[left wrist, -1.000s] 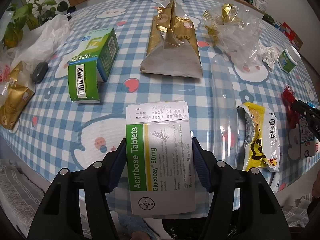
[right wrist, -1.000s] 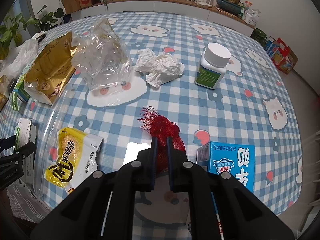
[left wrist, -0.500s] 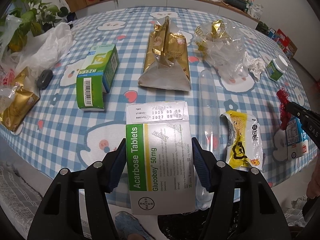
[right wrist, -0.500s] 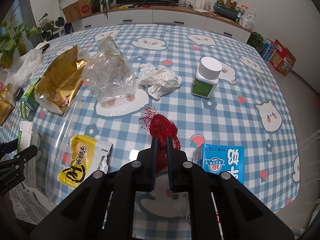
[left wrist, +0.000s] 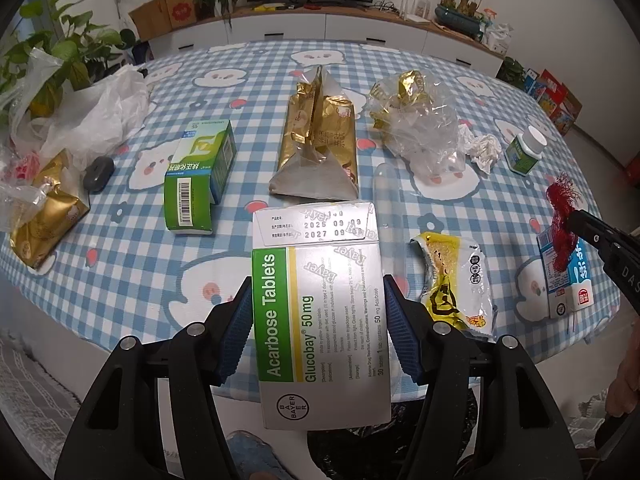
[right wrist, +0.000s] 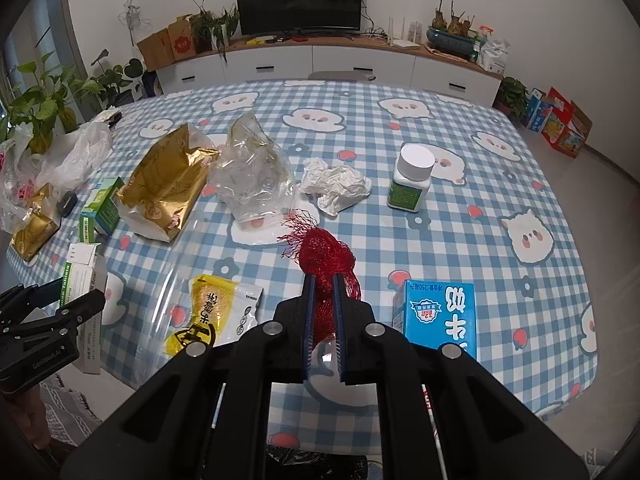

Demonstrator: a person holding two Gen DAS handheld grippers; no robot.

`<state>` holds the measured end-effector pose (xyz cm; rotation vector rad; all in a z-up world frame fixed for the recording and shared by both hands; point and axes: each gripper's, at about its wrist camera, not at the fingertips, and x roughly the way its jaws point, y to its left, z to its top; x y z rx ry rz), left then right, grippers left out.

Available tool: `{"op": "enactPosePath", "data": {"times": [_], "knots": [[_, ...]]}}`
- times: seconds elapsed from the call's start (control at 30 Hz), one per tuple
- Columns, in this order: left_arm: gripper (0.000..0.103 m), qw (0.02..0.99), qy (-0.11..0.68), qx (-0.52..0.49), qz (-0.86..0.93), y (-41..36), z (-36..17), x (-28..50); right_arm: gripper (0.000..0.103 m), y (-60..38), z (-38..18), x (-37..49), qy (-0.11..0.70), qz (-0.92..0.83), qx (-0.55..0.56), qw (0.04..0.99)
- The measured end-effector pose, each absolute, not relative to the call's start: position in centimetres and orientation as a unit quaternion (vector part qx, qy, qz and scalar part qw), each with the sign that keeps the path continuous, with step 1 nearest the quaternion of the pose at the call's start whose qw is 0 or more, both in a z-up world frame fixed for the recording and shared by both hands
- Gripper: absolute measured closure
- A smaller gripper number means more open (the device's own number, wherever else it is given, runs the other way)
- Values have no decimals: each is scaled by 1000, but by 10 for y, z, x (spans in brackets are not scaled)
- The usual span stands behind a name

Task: Collect trash
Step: 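Carry the red mesh net and Acarbose box over the black trash bin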

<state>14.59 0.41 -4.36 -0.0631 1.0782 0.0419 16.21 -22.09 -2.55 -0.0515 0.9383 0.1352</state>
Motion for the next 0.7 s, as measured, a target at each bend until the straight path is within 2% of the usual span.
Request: {"op": "enactPosePath", "data": {"times": [0.7], "knots": [[43,885,465,-39,-4,-1,-13,76,95,-211,8,70,400,86,2,913]]}}
